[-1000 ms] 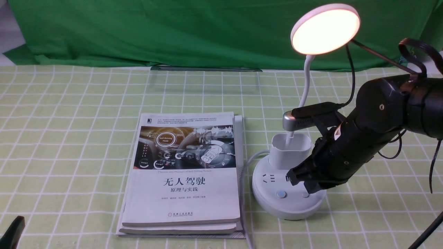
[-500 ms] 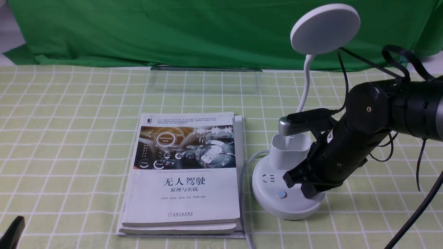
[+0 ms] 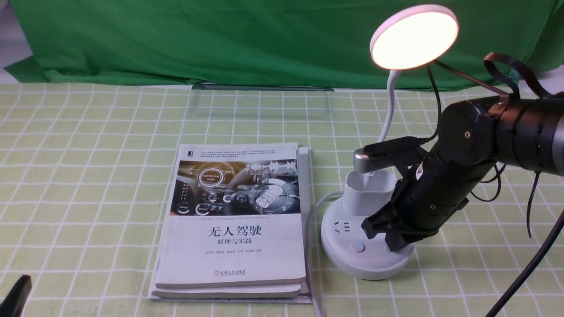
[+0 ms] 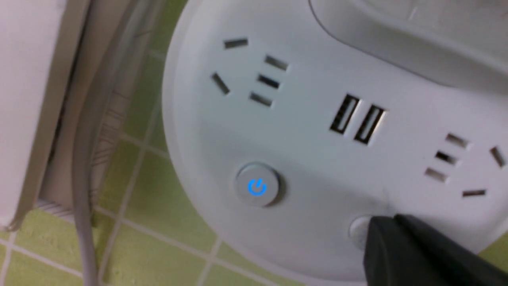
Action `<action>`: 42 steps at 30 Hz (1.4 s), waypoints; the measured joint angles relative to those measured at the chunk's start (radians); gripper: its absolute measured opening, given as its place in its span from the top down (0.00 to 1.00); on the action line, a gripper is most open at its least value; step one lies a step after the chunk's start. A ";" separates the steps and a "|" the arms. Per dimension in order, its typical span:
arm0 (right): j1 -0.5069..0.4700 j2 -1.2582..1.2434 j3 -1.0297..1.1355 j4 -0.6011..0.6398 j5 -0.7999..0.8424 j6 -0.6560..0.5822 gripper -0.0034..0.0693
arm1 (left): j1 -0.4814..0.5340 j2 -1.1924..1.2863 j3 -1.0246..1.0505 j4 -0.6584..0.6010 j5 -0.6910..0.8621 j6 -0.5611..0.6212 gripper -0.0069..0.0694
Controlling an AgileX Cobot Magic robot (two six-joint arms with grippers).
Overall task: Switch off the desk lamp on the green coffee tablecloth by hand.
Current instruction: 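Press the power button on the lamp base to turn the lamp off with the right gripper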
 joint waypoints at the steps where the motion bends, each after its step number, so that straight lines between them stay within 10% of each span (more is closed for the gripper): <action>1: 0.000 0.000 -0.001 0.000 0.002 0.000 0.89 | 0.000 0.000 0.000 0.000 0.000 0.000 0.59; 42: 0.001 0.064 -0.040 -0.011 0.050 0.000 0.89 | 0.000 0.000 0.000 0.000 0.000 0.000 0.59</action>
